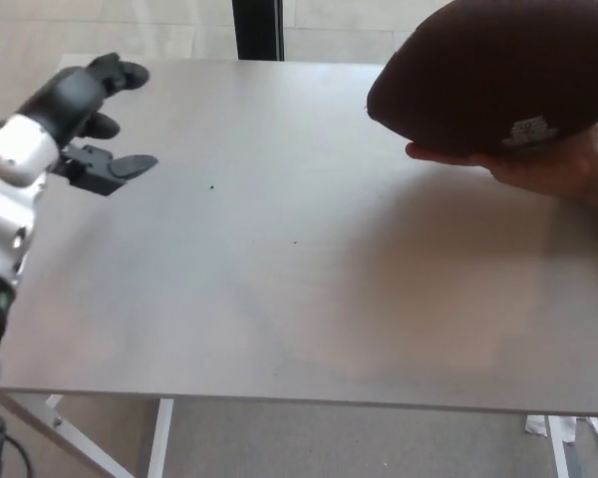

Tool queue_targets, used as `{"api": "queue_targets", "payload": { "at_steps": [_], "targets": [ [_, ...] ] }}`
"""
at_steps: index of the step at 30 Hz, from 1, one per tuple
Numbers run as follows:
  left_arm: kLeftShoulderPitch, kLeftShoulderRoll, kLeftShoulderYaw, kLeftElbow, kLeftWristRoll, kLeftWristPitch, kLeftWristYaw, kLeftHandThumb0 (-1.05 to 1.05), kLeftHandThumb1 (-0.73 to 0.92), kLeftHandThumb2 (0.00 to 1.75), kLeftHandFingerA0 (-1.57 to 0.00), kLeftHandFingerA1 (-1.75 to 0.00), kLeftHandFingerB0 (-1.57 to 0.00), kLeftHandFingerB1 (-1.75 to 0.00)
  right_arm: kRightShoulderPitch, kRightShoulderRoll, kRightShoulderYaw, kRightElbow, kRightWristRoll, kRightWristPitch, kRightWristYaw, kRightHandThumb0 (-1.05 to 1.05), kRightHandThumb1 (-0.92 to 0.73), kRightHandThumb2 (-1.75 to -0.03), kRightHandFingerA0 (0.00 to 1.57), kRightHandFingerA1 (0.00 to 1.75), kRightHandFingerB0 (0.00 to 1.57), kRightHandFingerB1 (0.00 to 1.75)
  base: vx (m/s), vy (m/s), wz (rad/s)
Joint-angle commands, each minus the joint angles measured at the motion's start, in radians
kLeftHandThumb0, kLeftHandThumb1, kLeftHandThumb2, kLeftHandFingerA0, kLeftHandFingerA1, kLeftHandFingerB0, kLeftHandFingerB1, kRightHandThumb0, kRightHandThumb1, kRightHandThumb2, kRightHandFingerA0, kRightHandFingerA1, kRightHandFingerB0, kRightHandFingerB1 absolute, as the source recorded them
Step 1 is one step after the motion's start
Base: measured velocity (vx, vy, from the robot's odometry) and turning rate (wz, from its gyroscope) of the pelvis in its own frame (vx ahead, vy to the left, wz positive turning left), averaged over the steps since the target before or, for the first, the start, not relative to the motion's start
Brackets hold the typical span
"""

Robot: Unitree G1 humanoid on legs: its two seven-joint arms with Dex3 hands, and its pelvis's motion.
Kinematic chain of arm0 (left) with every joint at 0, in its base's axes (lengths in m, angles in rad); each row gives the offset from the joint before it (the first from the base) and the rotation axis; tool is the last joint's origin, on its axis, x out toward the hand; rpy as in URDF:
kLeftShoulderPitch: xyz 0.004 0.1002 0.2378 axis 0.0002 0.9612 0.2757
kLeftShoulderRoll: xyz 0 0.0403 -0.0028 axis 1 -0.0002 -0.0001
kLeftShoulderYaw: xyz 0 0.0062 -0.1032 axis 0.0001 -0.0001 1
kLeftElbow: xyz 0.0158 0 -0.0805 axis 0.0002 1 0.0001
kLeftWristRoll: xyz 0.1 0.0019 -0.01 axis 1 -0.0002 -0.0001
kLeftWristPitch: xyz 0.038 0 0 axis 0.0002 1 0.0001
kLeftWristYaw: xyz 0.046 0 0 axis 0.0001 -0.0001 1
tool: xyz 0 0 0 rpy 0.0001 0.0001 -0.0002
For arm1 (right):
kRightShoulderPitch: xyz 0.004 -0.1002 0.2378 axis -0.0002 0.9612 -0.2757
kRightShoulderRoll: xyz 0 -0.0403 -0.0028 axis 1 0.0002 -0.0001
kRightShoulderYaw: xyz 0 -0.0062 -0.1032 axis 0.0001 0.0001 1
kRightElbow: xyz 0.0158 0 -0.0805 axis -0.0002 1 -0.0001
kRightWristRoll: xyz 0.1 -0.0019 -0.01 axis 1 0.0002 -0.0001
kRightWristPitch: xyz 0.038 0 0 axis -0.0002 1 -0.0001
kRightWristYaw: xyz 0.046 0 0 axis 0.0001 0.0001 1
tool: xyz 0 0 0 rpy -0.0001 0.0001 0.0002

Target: The robot uses both its hands to grab the left and right ends of a football kept in the middle of the desk infront of it, lifts it up and places it in the palm of a person

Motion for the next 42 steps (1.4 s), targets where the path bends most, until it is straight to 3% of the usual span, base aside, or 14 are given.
{"api": "queue_targets", "payload": {
  "at_steps": [1,7,9,10,14,16,23,27,30,35,36,39,41,42],
  "targets": [
    [0.456,0.078,0.459,-0.551,-0.314,0.088,-0.056,-0.41,0.65,0.65,-0.07,-0.54,-0.06,-0.19,0.136,-0.239,-0.047,-0.237,-0.009,0.07,0.198,-0.78,-0.62,-1.02,0.03,0.37,0.05,0.25,0.0,0.0,0.0],
    [0.85,-0.012,0.796,-0.93,-0.469,0.125,-0.143,-0.54,0.65,0.61,-0.15,-0.57,-0.08,-0.35,0.525,-0.313,-0.352,-0.742,0.231,0.213,0.386,-0.84,-0.6,-1.03,0.03,0.39,0.09,0.34,0.0,0.0,0.0],
    [1.009,-0.044,0.948,-1.05,-0.548,0.09,-0.195,-0.61,0.49,0.85,-0.18,-0.63,-0.05,-0.49,0.683,-0.275,-0.532,-0.932,0.325,0.252,0.399,-0.38,-0.4,-1.01,0.02,0.53,0.0,0.48,0.0,0.0,0.0],
    [1.061,-0.066,0.995,-1.1,-0.569,0.093,-0.195,-0.61,0.49,0.86,-0.24,-0.67,-0.1,-0.52,0.736,-0.263,-0.603,-0.984,0.359,0.266,0.402,-0.79,-0.76,-0.63,0.18,0.4,0.22,0.28,0.0,0.0,0.0],
    [1.337,-0.135,1.36,-1.076,-0.836,-0.148,-0.274,-0.6,0.5,0.89,-0.2,-0.66,-0.01,-0.49,1.16,-0.041,-0.916,-1.195,0.492,0.044,0.561,-0.74,-0.77,-0.64,0.25,0.37,0.23,0.28,0.0,0.0,0.0],
    [1.375,-0.16,1.41,-1.006,-0.898,-0.254,-0.287,-0.6,0.52,0.88,-0.18,-0.65,-0.02,-0.47,1.259,0.031,-0.967,-1.183,0.518,-0.026,0.598,-0.7,-0.63,-0.93,0.22,0.5,0.16,0.42,0.0,0.0,0.0],
    [1.48,-0.214,1.552,-0.761,-0.955,-0.301,-0.247,-0.59,0.67,0.6,-0.35,-0.72,-0.06,-0.52,1.367,0.214,-0.958,-0.966,0.371,-0.358,0.574,-0.64,-0.76,-0.63,0.68,0.65,0.32,0.33,0.0,0.0,0.0],
    [1.531,-0.249,1.57,-0.698,-0.902,-0.279,-0.181,-0.49,0.72,0.58,-0.1,-0.93,0.0,-0.52,1.34,0.221,-0.92,-0.591,0.277,-0.598,0.57,-0.55,-0.58,-0.94,0.5,0.76,0.32,0.53,0.0,0.0,0.0],
    [1.569,-0.271,1.539,-0.637,-0.812,-0.297,-0.142,-0.42,0.74,0.61,0.0,-0.88,0.0,-0.4,1.317,0.187,-0.895,-0.388,0.233,-0.625,0.512,-0.64,-0.71,-0.61,0.42,0.93,0.36,0.38,0.0,0.0,0.0],
    [1.601,-0.158,1.261,-0.323,-0.467,-0.148,-0.095,-0.32,0.66,1.11,-0.08,-0.59,-0.05,-0.57,1.114,0.112,-0.819,-0.238,0.212,-0.17,0.11,-0.54,-0.7,-0.61,0.56,1.18,0.28,0.42,0.0,0.0,0.0],
    [1.58,-0.149,1.24,-0.306,-0.461,-0.144,-0.084,-0.47,0.69,0.6,-0.24,-0.81,-0.02,-0.56,1.103,0.112,-0.798,-0.266,0.2,-0.145,0.1,-0.52,-0.75,-0.64,0.49,1.37,0.26,0.41,0.0,0.0,0.0],
    [1.476,-0.104,1.124,-0.281,-0.405,-0.041,-0.032,-0.54,0.54,0.82,-0.34,-0.78,-0.11,-0.59,0.949,0.059,-0.747,-0.245,0.18,-0.05,0.007,-0.59,-0.56,-0.9,0.78,1.23,0.29,0.56,0.0,0.0,0.0],
    [1.36,0.004,1.052,-0.066,-0.396,-0.067,-0.079,-0.5,0.59,0.75,-0.14,-0.63,-0.13,-0.52,0.789,-0.012,-0.755,-0.089,0.209,-0.008,-0.056,-0.48,-0.66,-0.62,0.67,1.63,0.35,0.38,0.0,0.0,0.0],
    [1.248,0.091,0.977,0.163,-0.33,-0.106,-0.047,-0.46,0.66,0.59,-0.28,-0.64,-0.25,-0.48,0.687,-0.06,-0.764,0.02,0.227,0.003,-0.089,-0.48,-0.73,-0.6,0.5,1.57,0.44,0.86,-0.08,0.0,0.04]
  ]
}}
